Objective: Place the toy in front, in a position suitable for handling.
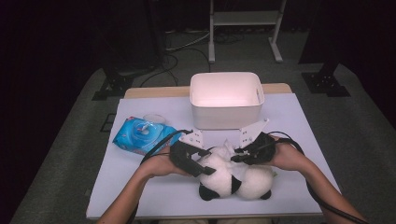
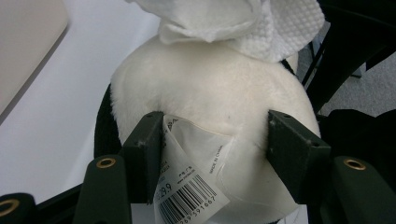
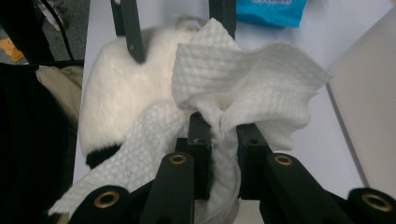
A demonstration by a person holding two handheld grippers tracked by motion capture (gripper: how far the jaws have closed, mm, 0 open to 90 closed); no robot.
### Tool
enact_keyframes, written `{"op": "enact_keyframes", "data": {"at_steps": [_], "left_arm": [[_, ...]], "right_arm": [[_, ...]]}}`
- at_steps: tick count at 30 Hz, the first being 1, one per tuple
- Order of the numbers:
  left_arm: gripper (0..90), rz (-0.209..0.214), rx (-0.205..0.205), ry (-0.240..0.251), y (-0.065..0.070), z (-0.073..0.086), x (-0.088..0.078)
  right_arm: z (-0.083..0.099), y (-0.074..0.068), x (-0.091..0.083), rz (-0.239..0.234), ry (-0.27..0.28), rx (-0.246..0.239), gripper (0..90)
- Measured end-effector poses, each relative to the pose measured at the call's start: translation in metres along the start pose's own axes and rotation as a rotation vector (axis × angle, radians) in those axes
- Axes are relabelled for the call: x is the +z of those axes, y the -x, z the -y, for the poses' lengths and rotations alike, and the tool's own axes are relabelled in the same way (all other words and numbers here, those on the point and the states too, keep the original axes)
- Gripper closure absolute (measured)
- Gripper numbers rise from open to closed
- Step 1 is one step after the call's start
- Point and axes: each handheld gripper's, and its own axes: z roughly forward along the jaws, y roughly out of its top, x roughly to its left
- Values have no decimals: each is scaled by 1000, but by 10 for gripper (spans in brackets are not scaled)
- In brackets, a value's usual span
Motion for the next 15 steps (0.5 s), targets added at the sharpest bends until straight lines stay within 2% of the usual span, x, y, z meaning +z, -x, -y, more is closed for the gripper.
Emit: {"op": "enact_keyframes", "data": {"at_steps": [2,6,9,15], "left_arm": [[397,0,2,1,1,0,0],[399,1,13,-4,2,-3,1],[398,0,22,-23,2,-6,2],[396,-2,16,-30,1,-5,2]], "right_arm": [[8,0,-1,1,-23,7,785],[18,1,-7,4,-29,39,785],[14,-1,-7,13,-35,17,785],[-10,3,1,-5,-8,-16,785]]}}
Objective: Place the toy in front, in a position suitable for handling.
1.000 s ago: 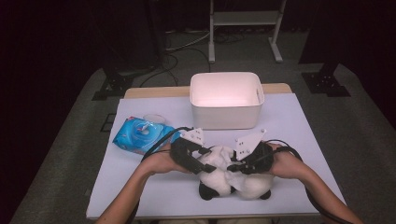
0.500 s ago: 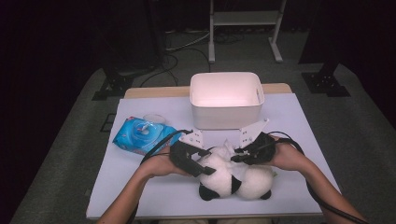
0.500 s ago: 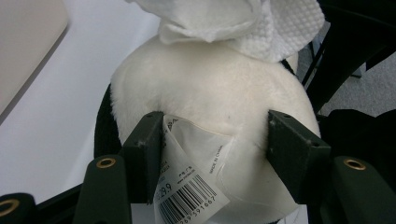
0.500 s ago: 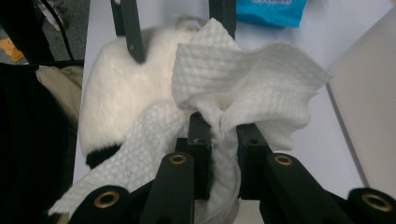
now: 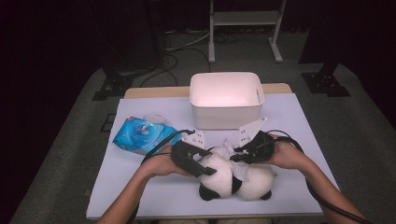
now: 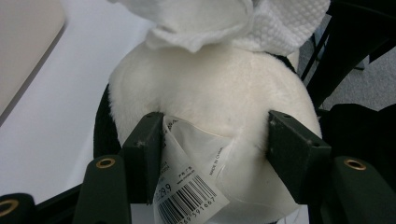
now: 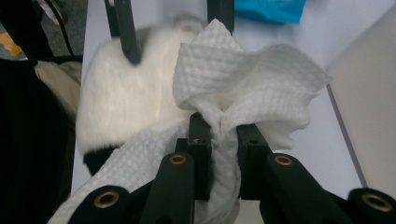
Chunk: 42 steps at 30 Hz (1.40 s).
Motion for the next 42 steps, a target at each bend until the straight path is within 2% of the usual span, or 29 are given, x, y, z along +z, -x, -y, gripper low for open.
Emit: {"op": "enact_keyframes", "data": {"at_steps": [3,8,13,19,21,23,25,29,31,33,36,39,42], "left_arm": [[397,-3,-7,-1,0,1,0],[399,-10,-8,-3,1,2,0],[400,-9,-16,5,-1,4,1],[400,-6,-20,-5,-2,3,0],[391,11,-11,-5,-1,0,-3],[348,31,-10,0,1,-6,-7],[303,30,13,-19,3,-15,-11],[205,-6,12,-22,0,-31,-9],[186,-10,-1,-59,-2,-34,0],[209,29,-10,-72,-2,-31,8],[249,17,-8,-78,-2,-26,11],[263,19,-17,-84,-1,-25,11],[271,13,8,-94,2,-26,11]], "right_arm": [[-7,1,4,-7,3,-4,785],[-1,1,0,-11,-19,4,785],[20,1,-7,7,-67,35,784],[49,2,-29,37,-53,91,784],[60,-1,-34,41,-43,118,785],[65,-6,-34,41,-28,122,785],[68,-11,-32,50,-25,117,788],[72,-17,-32,47,-10,109,789],[73,-20,-33,44,-12,116,790],[73,-22,-33,41,-12,112,790],[70,-22,-34,43,-26,96,789],[58,-20,-31,50,-46,66,790],[42,-16,-23,28,-35,48,790]]}}
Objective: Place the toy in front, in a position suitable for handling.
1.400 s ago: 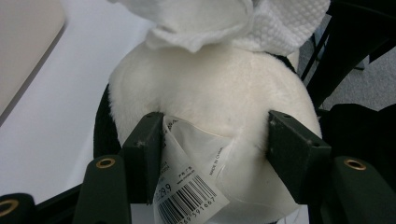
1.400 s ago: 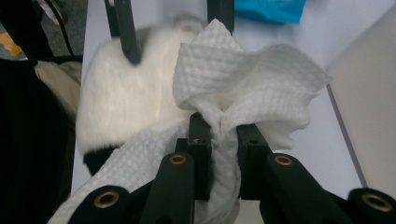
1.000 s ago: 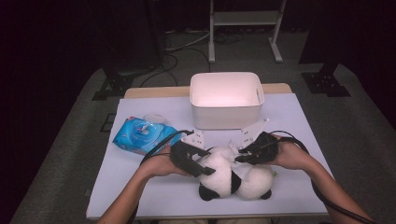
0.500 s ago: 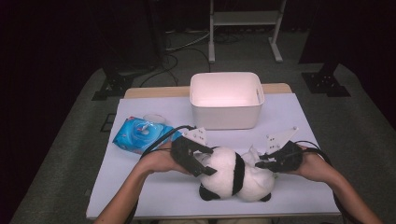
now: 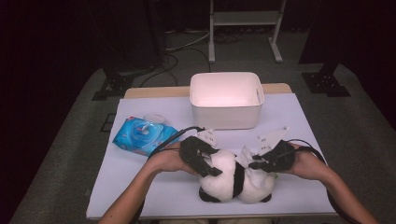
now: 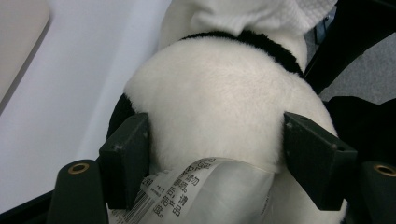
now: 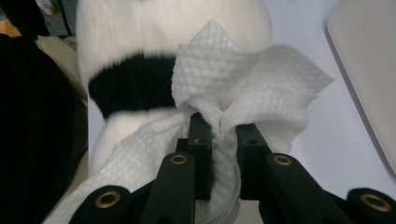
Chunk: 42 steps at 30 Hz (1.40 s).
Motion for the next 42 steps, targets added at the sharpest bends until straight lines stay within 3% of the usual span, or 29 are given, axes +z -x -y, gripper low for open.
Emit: {"op": "enact_keyframes", "data": {"at_steps": [2,4,7,10,15,19,24,31,38,42], "left_arm": [[272,-8,10,-19,3,-1,1],[272,-25,5,-45,2,1,1],[277,-14,-12,-6,-1,7,0],[278,-10,-7,18,-1,9,0],[277,-11,0,14,1,9,-1],[257,20,-9,40,1,7,-4],[111,15,-11,4,1,-8,-5],[20,52,-13,-26,-4,-15,12],[30,83,-10,-89,-10,-20,31],[175,90,12,-96,-11,-22,33]], "right_arm": [[-13,0,9,-25,13,-19,789],[-24,0,19,-22,-14,-58,789],[-26,6,19,-38,-9,-41,789],[-15,10,11,-19,-13,-14,788],[9,10,-8,6,10,45,787],[25,5,-14,3,23,79,788],[25,-3,-8,2,28,55,789],[25,-11,-7,5,24,35,792],[24,-10,-2,-4,25,38,796],[29,-8,-2,-5,32,52,795]]}}
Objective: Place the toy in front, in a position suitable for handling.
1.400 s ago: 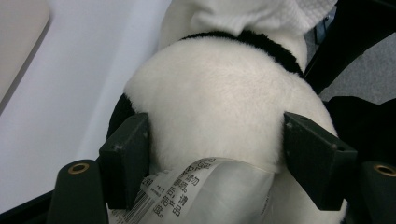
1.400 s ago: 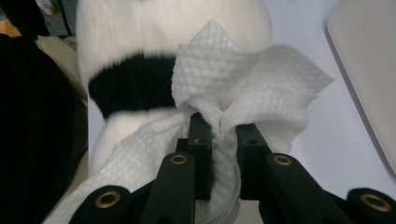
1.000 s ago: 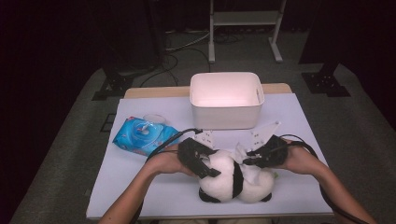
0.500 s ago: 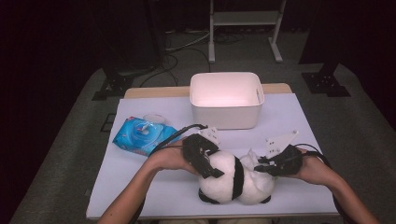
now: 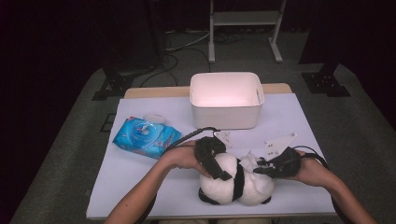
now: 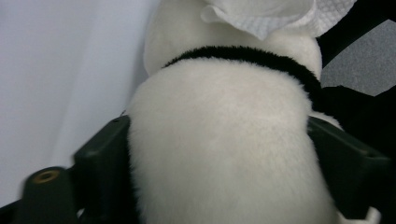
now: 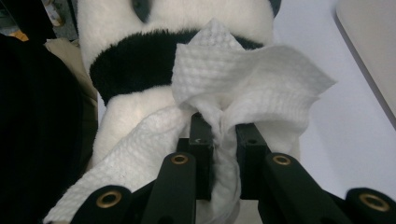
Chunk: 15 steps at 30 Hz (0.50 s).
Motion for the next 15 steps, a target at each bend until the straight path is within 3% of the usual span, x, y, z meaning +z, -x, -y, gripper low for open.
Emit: {"op": "enact_keyframes", "data": {"at_steps": [5,11,15], "left_arm": [[275,-37,29,-18,1,-8,-11],[275,-63,47,-59,-1,-15,-19],[274,-125,75,-80,-3,-19,-30]], "right_arm": [[4,8,-10,15,42,19,794],[-2,17,-13,25,53,17,794],[-9,22,-13,40,53,8,793]]}}
